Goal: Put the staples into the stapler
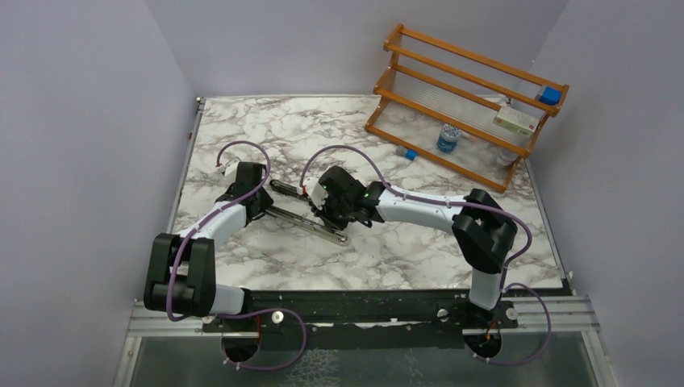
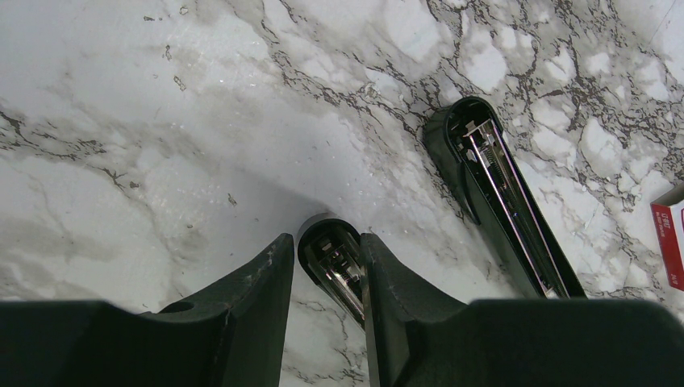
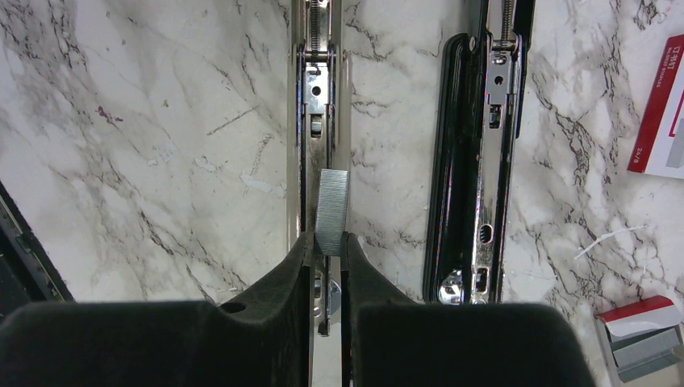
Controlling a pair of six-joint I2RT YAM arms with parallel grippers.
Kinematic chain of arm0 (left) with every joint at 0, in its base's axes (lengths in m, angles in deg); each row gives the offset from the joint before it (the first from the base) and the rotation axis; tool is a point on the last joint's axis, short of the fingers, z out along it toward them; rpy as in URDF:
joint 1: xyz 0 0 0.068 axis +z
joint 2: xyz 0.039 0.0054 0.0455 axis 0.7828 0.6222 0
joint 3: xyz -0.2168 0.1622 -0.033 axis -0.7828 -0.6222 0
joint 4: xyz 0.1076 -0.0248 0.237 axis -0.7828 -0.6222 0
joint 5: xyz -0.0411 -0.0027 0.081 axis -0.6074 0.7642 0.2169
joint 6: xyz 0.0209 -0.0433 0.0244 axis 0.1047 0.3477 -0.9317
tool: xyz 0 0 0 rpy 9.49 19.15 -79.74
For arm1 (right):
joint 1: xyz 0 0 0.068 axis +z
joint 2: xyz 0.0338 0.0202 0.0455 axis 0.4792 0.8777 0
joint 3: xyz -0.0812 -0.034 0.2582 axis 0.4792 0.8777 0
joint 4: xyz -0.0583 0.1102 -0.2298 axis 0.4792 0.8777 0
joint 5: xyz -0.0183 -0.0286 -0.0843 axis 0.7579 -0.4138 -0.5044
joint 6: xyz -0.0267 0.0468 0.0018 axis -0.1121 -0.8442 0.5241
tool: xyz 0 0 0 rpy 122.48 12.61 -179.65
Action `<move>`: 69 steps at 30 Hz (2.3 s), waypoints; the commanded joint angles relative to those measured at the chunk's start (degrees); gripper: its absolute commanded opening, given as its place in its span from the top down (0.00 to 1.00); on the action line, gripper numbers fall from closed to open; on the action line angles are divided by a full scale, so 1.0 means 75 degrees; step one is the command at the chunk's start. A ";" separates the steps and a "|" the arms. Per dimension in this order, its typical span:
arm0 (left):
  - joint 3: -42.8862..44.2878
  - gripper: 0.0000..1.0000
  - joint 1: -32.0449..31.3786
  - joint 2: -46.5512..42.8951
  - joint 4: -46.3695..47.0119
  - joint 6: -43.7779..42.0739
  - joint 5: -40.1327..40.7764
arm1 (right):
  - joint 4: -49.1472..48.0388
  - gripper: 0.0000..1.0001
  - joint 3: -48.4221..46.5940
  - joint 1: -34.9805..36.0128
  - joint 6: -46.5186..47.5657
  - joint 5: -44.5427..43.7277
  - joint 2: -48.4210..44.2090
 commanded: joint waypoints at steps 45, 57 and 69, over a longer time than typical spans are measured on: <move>-0.0115 0.62 0.0064 -0.0104 -0.0322 -0.0161 0.0164 | 0.1498 0.99 -0.0947 0.0015 0.0197 0.0411 0.0454; -0.0115 0.62 0.0064 -0.0101 -0.0319 -0.0161 0.0164 | 0.1439 0.99 -0.1005 0.0088 0.0240 0.0041 0.0244; -0.0103 0.62 0.0058 -0.0103 -0.0313 -0.0149 0.0164 | 0.1520 0.99 -0.1089 0.0253 0.0396 -0.0264 0.0261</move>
